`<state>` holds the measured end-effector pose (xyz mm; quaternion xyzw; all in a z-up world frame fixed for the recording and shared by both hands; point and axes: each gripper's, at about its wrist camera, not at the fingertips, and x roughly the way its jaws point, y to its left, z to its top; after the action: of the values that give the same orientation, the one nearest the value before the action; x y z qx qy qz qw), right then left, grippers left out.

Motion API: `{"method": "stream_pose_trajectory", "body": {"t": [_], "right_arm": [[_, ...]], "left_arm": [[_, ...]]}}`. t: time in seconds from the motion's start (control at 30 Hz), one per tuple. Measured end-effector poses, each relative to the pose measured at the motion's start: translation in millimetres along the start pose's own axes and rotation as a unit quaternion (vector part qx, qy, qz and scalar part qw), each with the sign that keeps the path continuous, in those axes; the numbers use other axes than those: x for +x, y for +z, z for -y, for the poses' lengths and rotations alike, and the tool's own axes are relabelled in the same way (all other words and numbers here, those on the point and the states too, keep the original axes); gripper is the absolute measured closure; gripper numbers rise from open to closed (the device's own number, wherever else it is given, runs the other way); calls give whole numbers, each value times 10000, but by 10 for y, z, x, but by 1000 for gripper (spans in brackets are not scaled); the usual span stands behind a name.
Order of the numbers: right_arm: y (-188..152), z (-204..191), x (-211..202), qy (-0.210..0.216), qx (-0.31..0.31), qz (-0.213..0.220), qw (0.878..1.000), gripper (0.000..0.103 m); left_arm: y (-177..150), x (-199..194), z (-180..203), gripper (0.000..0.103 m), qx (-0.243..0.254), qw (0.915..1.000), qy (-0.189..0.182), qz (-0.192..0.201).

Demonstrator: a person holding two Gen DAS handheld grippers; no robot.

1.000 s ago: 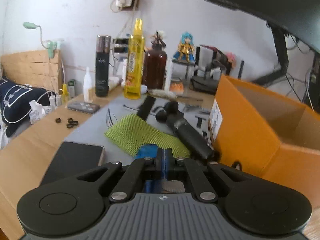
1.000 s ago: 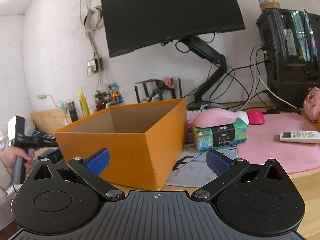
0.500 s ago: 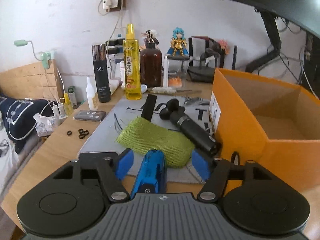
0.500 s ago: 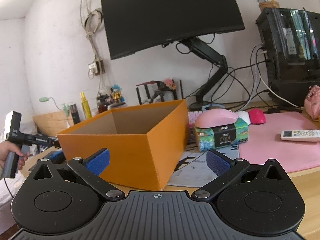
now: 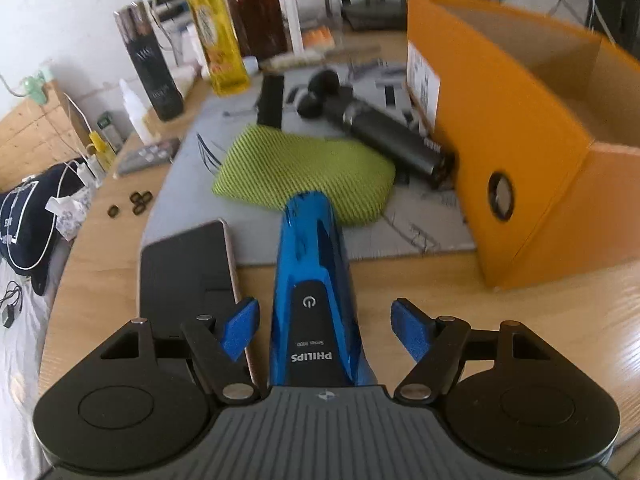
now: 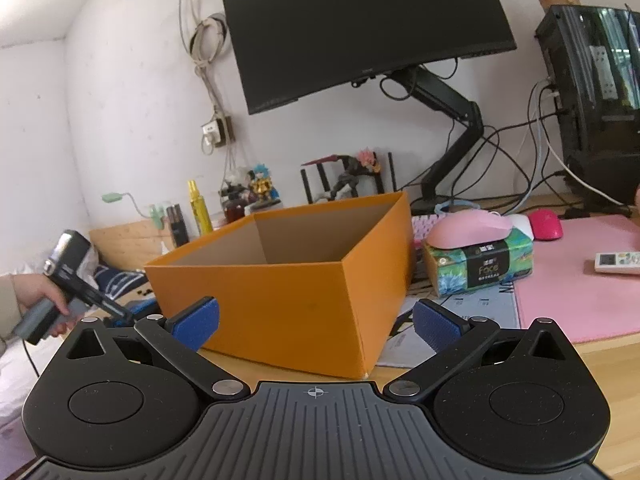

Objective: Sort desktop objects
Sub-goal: 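Lift the blue shaver with the left gripper and carry it toward the box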

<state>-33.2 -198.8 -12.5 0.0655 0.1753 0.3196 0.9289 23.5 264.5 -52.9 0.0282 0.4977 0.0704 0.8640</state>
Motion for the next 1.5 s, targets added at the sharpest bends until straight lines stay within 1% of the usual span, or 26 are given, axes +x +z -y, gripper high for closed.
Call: {"method": "stream_pose_trajectory", "body": {"t": [0.07,0.13,0.17,0.27,0.47,0.77,0.97,1.07,1.17,1.23,1.37,1.5], "right_arm": [[1,2,-1,-35,-7,-8,10000,0],[5,8,3,-61,-9,-10,10000,0],[4,13,13,-58,5,-19,10000,0],[-1,20,41,-36,43,-53,10000,0],[-8,31,59,-25,75,-57,10000,0],[14,53,40,-90,98,-37,9999,0],[5,20,47,-90,39,-65,9999,0],[8,8,54,-73,23,-77,9999,0],[13,7,58,-78,25,-65,9999,0],[15,6,63,-87,31,-59,9999,0],[10,2,74,-82,22,-76,9999,0],[12,-12,72,-66,9,-65,10000,0]], "left_arm": [[-7,14,-9,29,1,10000,-15,-29],[-16,10,-23,40,-2,10000,-50,-30],[-23,0,-32,42,-5,10000,-72,-22],[-56,-38,-39,59,58,10000,-5,42],[-117,-82,-46,59,11,9995,-102,295],[-254,-166,8,59,-247,9965,-309,741],[-314,-245,38,59,-444,9922,-472,1069],[-319,-310,2,59,-581,9891,-485,1267],[-324,-409,-46,59,-764,9838,-468,1552],[-330,-501,-76,59,-917,9777,-450,1834],[-320,-722,-97,59,-1141,9622,-484,2425],[-249,-1000,-68,59,-1224,9416,-687,3059]]}}
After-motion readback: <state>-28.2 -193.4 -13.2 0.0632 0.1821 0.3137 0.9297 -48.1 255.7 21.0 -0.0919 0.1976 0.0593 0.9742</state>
